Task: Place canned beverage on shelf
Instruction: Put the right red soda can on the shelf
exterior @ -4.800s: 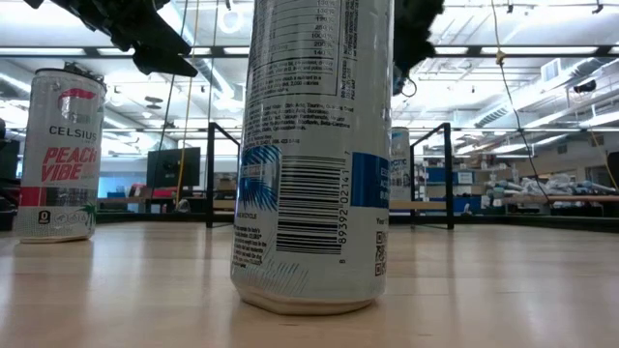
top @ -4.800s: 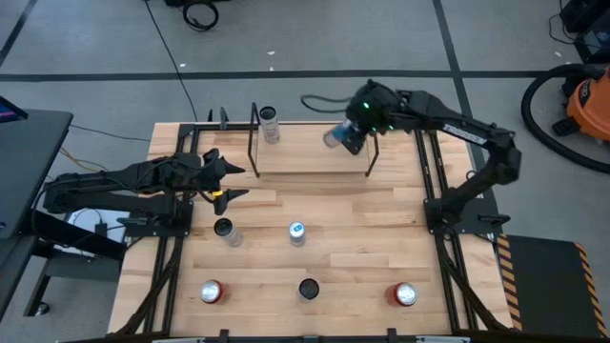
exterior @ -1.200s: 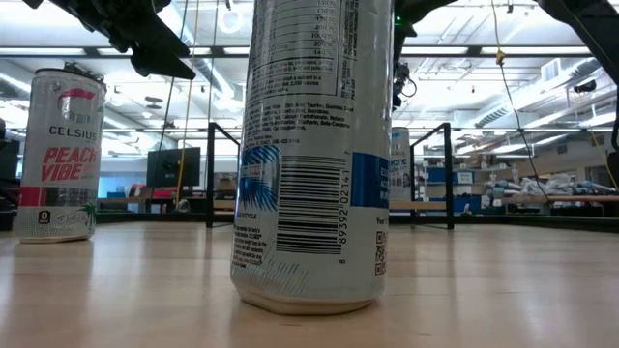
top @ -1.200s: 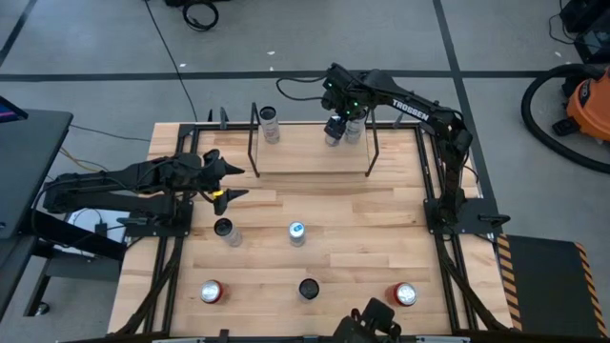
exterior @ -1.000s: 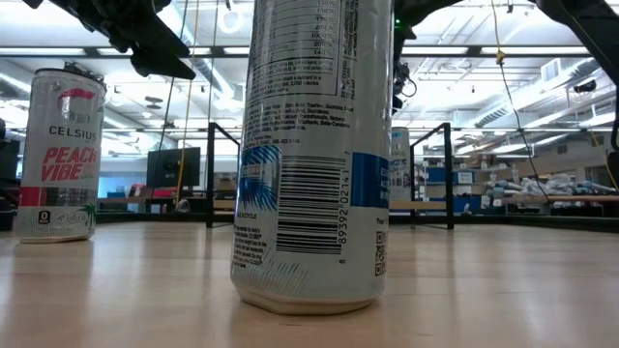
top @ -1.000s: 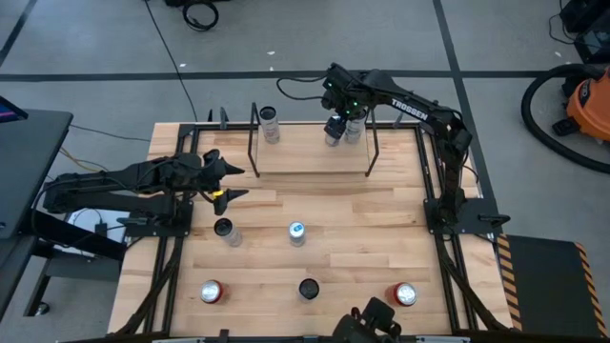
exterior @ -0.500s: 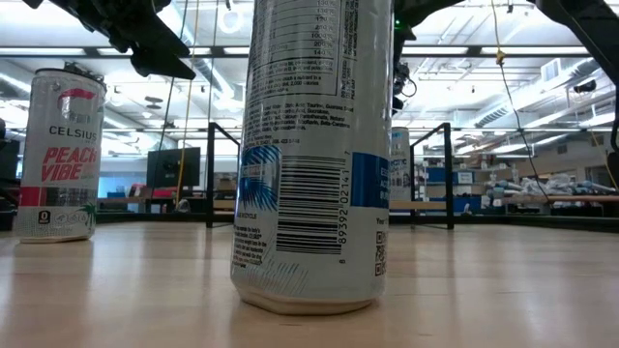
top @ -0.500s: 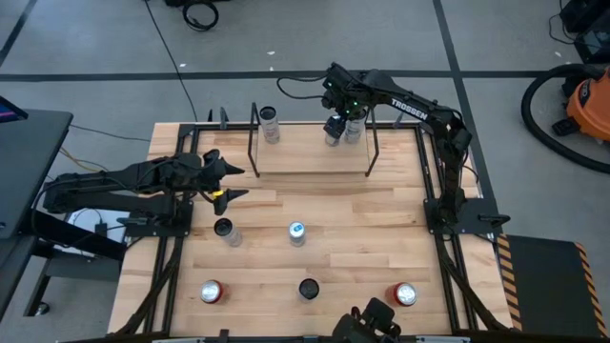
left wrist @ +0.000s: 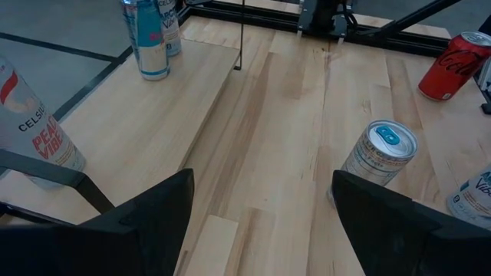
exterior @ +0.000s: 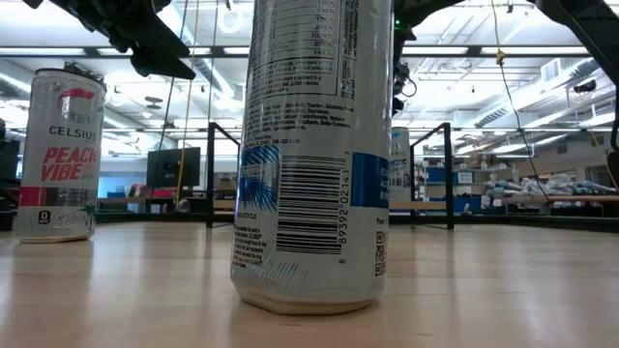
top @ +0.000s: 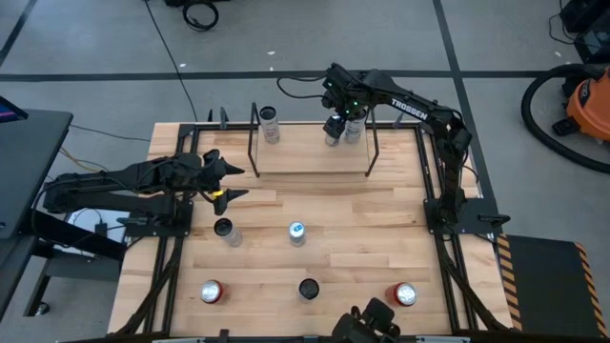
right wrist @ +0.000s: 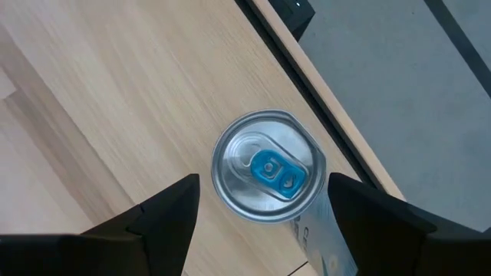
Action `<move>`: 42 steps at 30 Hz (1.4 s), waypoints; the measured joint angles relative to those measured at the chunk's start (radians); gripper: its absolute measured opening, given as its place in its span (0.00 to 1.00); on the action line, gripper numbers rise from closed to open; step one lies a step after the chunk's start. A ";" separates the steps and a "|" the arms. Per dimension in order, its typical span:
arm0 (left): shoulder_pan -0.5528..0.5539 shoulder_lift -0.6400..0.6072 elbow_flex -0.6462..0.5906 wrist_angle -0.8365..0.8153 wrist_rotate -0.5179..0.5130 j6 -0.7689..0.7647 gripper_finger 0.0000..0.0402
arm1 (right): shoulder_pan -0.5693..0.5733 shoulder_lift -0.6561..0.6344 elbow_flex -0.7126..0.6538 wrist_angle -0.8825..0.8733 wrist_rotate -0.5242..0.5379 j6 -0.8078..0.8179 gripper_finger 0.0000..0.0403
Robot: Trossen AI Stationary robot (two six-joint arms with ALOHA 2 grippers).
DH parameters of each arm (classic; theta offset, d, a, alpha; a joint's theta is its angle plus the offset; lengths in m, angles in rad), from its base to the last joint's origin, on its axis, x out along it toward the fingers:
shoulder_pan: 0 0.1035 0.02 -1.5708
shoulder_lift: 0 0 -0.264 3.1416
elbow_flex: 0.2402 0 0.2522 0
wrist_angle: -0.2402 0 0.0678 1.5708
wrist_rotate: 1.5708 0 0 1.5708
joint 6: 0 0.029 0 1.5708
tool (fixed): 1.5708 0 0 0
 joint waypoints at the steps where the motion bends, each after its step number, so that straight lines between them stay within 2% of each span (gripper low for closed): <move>1: 0.000 0.000 0.000 0.000 0.000 0.000 0.78 | 0.000 0.000 0.000 0.001 0.000 0.000 0.74; 27: 0.000 0.000 0.000 0.000 0.000 0.002 0.78 | 0.006 0.000 0.000 0.061 -0.055 0.054 0.74; 36: 0.000 0.000 0.000 0.000 0.000 0.000 0.78 | 0.058 -0.001 0.000 0.064 -0.187 0.026 0.74; 42: 0.000 0.000 0.000 0.000 0.000 -0.001 0.78 | 0.130 -0.002 0.000 0.068 -0.212 0.017 0.74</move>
